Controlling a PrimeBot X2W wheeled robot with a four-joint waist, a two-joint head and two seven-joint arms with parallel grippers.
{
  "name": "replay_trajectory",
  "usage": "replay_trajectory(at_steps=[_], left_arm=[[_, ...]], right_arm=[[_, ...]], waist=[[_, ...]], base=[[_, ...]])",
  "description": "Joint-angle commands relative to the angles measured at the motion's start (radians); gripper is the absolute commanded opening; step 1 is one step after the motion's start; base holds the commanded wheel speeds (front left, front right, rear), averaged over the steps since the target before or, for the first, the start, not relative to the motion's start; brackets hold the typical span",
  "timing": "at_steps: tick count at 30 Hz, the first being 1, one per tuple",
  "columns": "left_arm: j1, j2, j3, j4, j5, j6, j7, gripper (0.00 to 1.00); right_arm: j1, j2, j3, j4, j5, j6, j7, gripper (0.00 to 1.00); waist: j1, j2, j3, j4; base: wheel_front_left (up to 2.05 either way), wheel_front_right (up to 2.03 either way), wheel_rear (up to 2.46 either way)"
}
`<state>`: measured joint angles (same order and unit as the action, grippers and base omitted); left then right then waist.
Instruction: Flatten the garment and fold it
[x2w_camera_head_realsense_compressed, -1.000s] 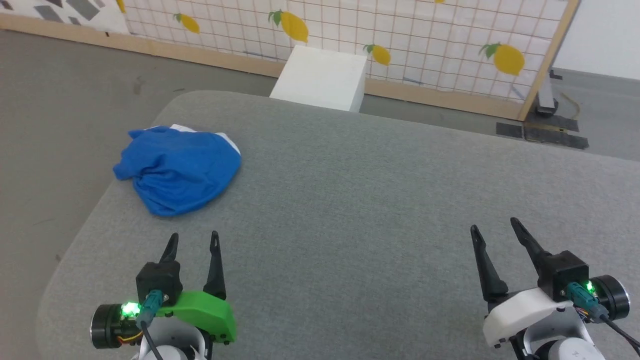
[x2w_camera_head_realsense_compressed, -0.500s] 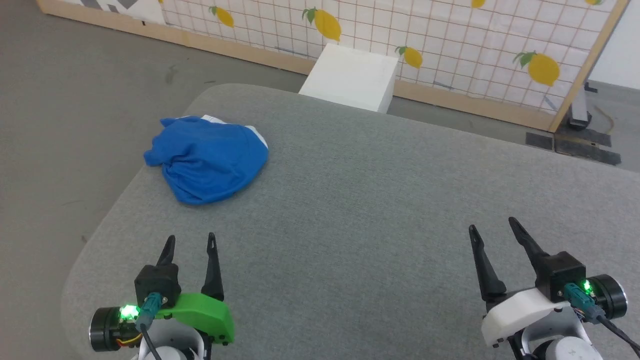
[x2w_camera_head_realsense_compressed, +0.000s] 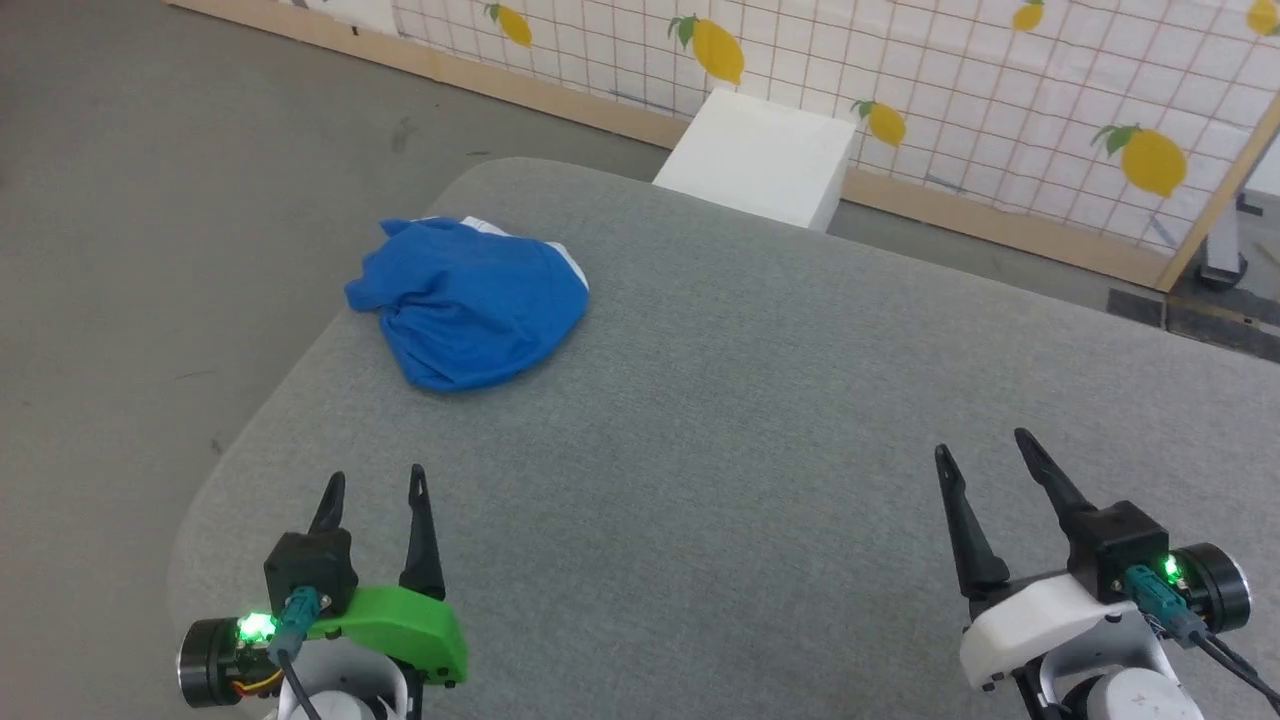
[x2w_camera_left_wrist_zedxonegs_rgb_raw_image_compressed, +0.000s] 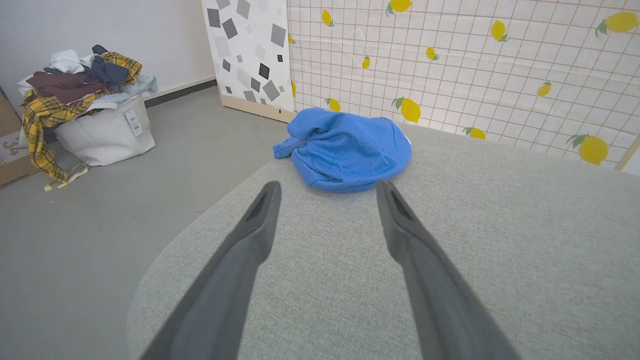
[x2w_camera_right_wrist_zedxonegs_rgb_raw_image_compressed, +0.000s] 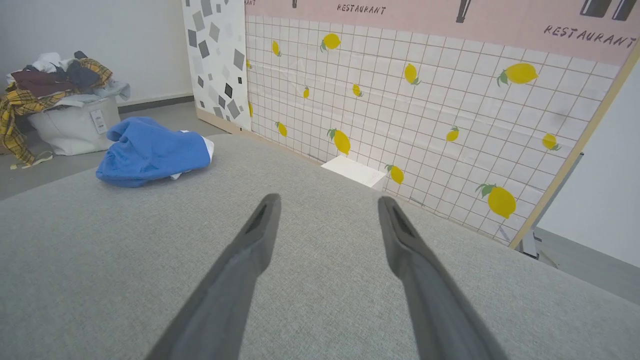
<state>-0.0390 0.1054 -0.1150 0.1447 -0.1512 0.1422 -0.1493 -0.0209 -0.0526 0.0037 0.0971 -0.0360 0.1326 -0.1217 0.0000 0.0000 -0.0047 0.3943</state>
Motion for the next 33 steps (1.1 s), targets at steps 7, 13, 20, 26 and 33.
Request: replay_trajectory(at_steps=[7,13,20,26,33], left_arm=[[-0.022,0.015,-0.017,0.017,-0.023,0.022,-0.022,1.00],[-0.024,0.021,-0.027,0.028,-0.037,0.036,-0.034,1.00],[-0.027,0.028,-0.037,0.040,-0.056,0.052,-0.048,1.00],[-0.031,0.035,-0.047,0.051,-0.071,0.065,-0.060,1.00],[-0.037,0.043,-0.060,0.064,-0.090,0.081,-0.074,1.00]], right_arm=[[-0.019,0.002,0.003,0.013,-0.013,-0.001,-0.019,1.00],[-0.023,0.002,0.004,0.019,-0.016,-0.001,-0.028,1.00],[-0.029,0.002,0.007,0.028,-0.021,-0.001,-0.038,1.00],[-0.032,0.002,0.006,0.034,-0.026,-0.002,-0.047,1.00],[-0.038,0.002,0.007,0.041,-0.031,-0.002,-0.056,1.00]], waist=[[0.0000,0.0000,-0.001,0.046],[0.0000,0.0000,-0.002,0.075],[0.0000,0.0000,-0.002,0.107],[0.0000,0.0000,0.000,0.133],[0.0000,0.0000,0.004,0.164]], base=[[0.00,0.00,0.00],[0.00,0.00,0.00],[0.00,0.00,0.00],[0.00,0.00,0.00],[0.00,0.00,0.00]])
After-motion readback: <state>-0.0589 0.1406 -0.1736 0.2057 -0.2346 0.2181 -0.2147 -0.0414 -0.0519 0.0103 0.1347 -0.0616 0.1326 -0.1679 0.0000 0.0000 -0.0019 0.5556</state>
